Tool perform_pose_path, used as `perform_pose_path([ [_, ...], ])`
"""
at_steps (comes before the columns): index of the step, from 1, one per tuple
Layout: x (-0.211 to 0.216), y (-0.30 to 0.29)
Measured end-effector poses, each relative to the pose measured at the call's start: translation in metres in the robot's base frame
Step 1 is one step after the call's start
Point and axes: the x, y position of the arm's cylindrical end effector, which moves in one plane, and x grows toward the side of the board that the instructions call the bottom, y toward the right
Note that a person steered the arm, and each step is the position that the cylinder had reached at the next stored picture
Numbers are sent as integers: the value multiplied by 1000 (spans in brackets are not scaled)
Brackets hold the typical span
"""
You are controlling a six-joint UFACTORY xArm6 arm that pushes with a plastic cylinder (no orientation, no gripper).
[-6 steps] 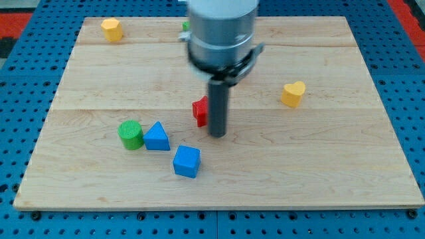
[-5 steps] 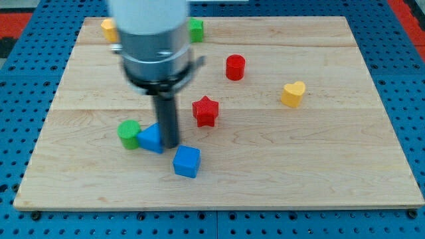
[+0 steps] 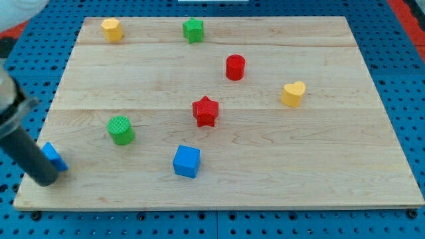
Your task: Move the blue triangle to the center left
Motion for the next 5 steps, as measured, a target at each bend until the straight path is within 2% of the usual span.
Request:
perform_pose_path([
  [1,-38,-1],
  [2,-103,11],
  [3,-95,15],
  [4,-55,14],
  [5,-54,4],
])
